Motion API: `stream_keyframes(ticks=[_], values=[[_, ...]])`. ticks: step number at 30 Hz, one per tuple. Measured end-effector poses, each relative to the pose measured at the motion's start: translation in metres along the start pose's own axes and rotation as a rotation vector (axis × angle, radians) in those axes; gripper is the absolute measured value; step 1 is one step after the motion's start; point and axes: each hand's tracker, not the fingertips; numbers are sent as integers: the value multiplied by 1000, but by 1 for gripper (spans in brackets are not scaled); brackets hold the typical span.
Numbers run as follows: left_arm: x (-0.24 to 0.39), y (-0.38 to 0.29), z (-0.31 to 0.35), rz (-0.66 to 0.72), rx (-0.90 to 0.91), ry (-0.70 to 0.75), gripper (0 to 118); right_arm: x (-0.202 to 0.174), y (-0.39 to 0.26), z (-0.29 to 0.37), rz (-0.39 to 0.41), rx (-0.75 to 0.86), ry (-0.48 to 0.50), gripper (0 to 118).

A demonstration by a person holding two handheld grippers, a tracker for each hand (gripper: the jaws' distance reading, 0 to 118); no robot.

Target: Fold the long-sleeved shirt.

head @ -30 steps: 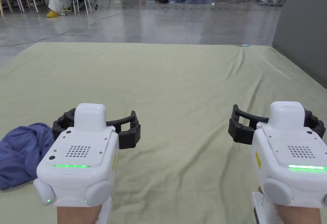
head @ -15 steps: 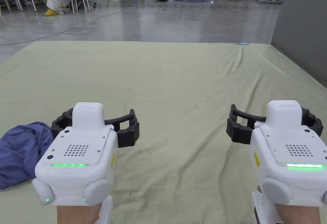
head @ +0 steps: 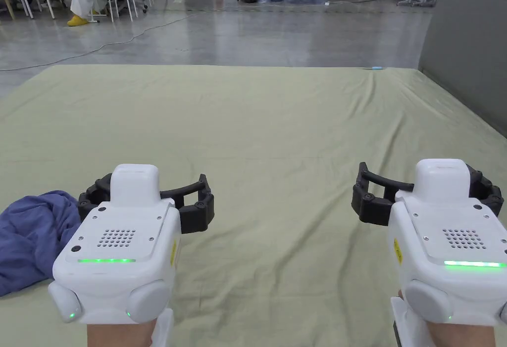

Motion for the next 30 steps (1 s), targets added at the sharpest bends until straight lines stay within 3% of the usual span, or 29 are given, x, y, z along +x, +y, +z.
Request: stream_keyframes(ticks=[2, 3, 4, 5, 6, 8, 12, 16, 20, 27, 30], values=[[1, -1, 0, -9, -6, 9, 117, 1, 1, 0, -4, -4, 5, 118], [2, -1, 1, -11, -11, 9, 110, 1, 2, 0, -5, -17, 5, 118], [2, -1, 2, -11, -10, 6, 87, 2, 2, 0, -6, -40, 5, 109], [2, -1, 5, -8, 11, -2, 30, 4, 3, 1, -16, -66, 10, 76], [4, -1, 6, -18, 21, 4, 0, 5, 2, 0, -38, -61, 7, 0], [9, -2, 4, -54, 25, 45, 0, 9, -5, -7, -75, -69, -9, 0], [10, -3, 3, -30, 20, 24, 0, 13, -13, -10, -7, -75, -35, 0], [6, -1, 7, -9, 25, 38, 0, 11, -5, -9, -42, -67, -9, 0], [-21, 10, 21, -29, 49, 121, 0, -22, 7, -14, -36, -29, 44, 0], [-106, 29, 70, -25, 9, 450, 0, -144, 22, -16, -85, 1, 381, 0], [-135, 32, 88, -20, -1, 525, 0, -191, 26, -3, -90, -4, 514, 0]])
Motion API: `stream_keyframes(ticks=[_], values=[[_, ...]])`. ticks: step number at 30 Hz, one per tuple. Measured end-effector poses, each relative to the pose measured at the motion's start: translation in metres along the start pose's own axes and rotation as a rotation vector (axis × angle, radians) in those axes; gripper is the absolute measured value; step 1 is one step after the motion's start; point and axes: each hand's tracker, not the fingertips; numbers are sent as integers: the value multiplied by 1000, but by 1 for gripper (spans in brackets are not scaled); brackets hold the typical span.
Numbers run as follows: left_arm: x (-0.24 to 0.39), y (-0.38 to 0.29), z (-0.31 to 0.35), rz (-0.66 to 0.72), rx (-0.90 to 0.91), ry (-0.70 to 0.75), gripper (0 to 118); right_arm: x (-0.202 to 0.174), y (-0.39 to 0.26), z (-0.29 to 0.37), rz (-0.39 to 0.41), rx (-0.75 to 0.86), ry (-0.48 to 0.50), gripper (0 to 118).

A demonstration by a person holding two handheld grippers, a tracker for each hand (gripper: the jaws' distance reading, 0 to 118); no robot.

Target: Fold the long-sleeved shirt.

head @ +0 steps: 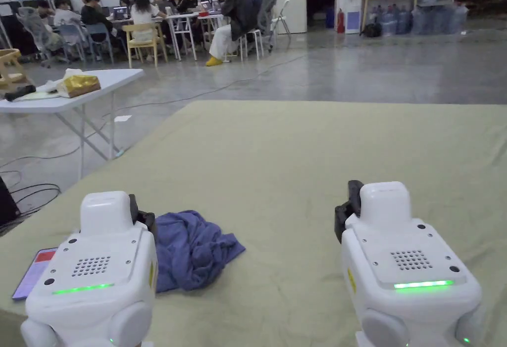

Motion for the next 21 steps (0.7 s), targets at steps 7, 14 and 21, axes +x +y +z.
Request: stream_keyframes(ticks=[7, 14, 21], values=[[-9, -4, -12, 3, -74, 5, 0, -33, 0, -12, 12, -7, 72, 0], [-5, -10, -129, 112, -595, -110, 117, -30, -4, -24, 20, -25, 65, 0], [18, -83, -274, 47, -825, -119, 113, -26, -24, -42, 31, -104, 67, 0]])
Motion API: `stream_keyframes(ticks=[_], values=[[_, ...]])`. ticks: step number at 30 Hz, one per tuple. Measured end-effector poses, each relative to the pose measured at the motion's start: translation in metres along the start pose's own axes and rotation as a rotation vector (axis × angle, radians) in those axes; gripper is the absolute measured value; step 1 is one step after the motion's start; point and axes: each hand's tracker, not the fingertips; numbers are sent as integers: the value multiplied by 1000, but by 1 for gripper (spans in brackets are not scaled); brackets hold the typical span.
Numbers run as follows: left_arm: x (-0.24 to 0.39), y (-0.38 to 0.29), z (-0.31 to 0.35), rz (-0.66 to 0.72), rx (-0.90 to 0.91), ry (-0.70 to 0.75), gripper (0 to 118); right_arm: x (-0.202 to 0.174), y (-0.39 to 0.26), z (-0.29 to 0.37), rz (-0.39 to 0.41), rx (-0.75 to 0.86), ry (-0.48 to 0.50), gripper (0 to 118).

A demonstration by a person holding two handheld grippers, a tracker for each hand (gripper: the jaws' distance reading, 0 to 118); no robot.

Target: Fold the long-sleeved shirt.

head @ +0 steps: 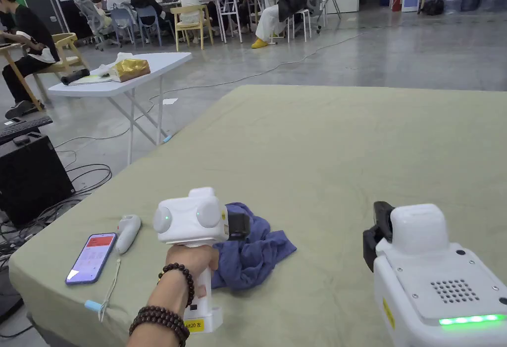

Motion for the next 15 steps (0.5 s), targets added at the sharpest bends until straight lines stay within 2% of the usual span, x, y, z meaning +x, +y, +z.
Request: stream_keyframes(ticks=[3, 5, 6, 8, 10, 11, 12, 15], values=[[-11, 9, -59, 55, -79, 1, 109, 5, -8, -4, 9, -21, -17, 0], [-14, 6, -82, 46, -90, 69, 97, 8, -11, -7, 9, -38, -22, 0], [-14, 5, -91, 15, -114, 97, 85, 10, -13, -9, 11, -44, -26, 0], [-15, 1, -97, -6, -129, 39, 60, 12, -15, -13, 19, -52, -34, 0], [-12, 6, -88, -14, -94, 29, 20, 14, -16, -14, 22, -56, -36, 0], [-11, 13, -82, -31, -83, 31, 16, 16, -15, -14, 20, -58, -36, 0], [-10, 18, -75, -38, -76, 27, 15, 17, -15, -13, 16, -58, -41, 0], [-3, 40, -36, -26, 31, -78, 9, 27, -12, -5, -7, -48, -58, 0]])
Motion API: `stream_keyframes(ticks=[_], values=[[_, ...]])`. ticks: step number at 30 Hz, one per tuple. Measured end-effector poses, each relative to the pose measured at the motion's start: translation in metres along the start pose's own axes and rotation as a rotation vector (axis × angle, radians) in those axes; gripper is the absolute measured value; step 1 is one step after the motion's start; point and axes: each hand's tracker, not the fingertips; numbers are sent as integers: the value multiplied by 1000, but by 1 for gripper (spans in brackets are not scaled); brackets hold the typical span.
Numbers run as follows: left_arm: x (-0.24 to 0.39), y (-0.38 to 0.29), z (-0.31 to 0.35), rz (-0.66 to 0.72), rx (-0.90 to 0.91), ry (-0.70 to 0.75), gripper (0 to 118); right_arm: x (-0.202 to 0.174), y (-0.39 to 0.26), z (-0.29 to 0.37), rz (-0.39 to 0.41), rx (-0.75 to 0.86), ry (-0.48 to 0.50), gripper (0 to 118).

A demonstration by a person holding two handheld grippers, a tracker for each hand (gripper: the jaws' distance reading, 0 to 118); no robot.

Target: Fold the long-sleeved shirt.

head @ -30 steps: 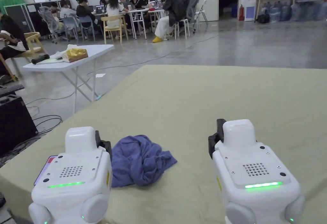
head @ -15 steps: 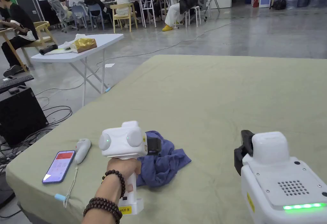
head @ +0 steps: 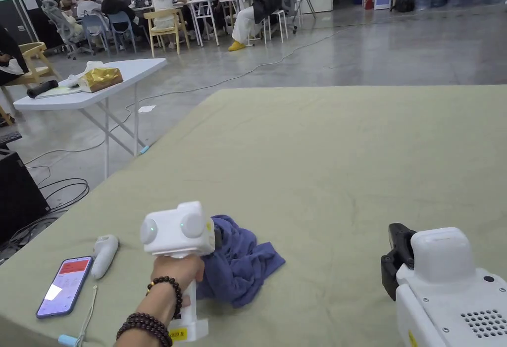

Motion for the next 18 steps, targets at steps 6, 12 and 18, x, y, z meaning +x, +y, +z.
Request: stream_keyframes(ticks=[6, 12, 18], values=[[116, 22, 129, -193, 212, -203, 7, 36, 11, 22, -40, 21, -78, 0], [279, 11, 149, -326, 236, -515, 7, 96, 16, 61, -69, 56, -239, 0], [437, -57, 98, -425, 90, -693, 7, 160, 10, 100, -73, 28, -399, 0]])
